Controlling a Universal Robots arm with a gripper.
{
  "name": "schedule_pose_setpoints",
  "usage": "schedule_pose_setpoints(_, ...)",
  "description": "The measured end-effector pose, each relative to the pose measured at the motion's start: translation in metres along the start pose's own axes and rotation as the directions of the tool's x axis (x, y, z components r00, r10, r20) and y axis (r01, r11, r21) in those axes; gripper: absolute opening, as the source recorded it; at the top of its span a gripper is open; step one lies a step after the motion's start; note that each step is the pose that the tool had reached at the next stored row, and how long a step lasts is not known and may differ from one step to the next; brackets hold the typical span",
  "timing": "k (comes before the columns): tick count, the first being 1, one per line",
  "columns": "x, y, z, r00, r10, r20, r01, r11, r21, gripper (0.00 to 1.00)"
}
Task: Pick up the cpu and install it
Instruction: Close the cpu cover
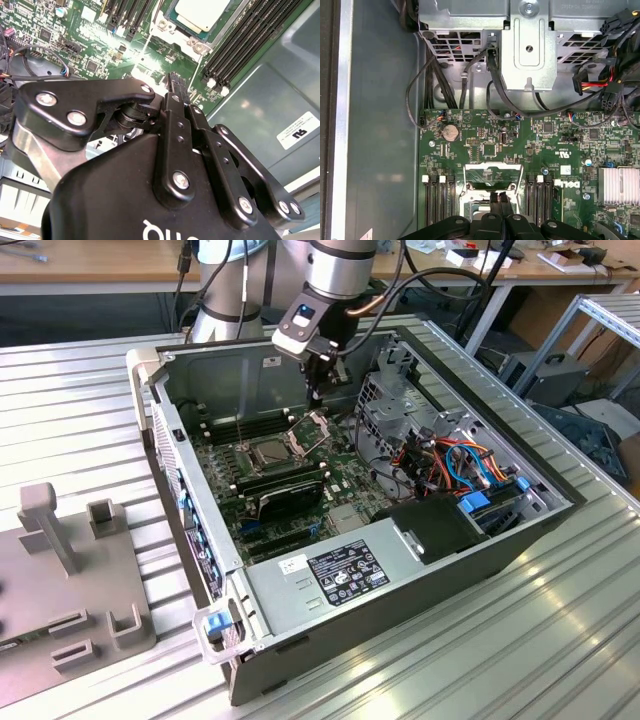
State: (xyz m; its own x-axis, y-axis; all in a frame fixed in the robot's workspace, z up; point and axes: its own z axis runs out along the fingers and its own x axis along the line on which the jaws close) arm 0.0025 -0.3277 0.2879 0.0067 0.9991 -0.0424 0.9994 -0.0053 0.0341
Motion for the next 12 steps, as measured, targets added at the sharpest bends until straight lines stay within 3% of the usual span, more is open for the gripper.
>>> schedule_pose_setpoints(12, 0.0000, 0.0029, 0.0001, 1.0000, 0.000, 0.0001, 0.000, 1.0000, 0.0000, 0.11)
